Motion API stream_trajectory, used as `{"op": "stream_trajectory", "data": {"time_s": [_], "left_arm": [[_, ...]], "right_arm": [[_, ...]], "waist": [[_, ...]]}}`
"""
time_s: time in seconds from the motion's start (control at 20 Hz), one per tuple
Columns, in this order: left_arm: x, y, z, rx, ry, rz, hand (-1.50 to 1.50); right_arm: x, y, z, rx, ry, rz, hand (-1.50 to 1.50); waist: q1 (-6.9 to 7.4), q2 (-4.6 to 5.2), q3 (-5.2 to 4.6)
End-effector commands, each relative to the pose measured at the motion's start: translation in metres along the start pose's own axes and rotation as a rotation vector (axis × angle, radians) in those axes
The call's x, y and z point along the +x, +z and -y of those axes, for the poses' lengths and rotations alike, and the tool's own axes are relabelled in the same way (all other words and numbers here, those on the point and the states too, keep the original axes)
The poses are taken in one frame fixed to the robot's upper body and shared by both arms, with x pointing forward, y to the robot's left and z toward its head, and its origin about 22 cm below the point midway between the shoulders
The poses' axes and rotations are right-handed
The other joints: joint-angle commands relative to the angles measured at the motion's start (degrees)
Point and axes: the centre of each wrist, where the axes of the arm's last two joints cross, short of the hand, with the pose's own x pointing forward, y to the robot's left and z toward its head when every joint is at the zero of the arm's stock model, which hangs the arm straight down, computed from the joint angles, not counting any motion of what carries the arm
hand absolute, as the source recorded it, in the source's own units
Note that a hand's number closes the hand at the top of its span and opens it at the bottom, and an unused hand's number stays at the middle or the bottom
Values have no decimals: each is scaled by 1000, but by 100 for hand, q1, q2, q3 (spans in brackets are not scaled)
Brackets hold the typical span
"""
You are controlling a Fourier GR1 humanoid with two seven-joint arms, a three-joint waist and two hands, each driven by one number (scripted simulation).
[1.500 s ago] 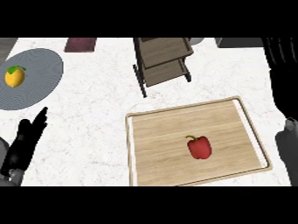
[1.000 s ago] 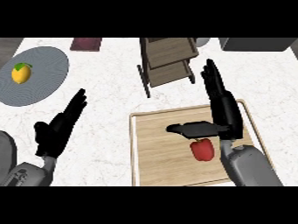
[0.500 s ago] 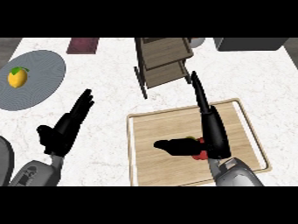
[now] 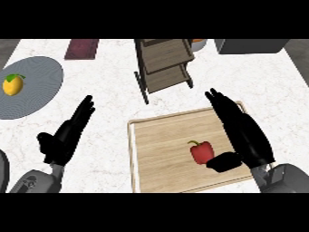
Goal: Pick the bell pepper from the tray and place it in the tiered basket
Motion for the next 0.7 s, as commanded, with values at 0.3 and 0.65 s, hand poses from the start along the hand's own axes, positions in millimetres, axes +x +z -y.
{"op": "stream_trajectory", "data": {"time_s": [0.3, 0.65], "left_arm": [[9, -9, 6, -33, 6, 17, 0], [-5, 0, 0, -40, -1, 21, 0]], "right_arm": [[97, 60, 33, 172, 288, -185, -150], [115, 65, 18, 61, 261, -275, -150]], "waist": [[134, 99, 53], [227, 141, 68]]}}
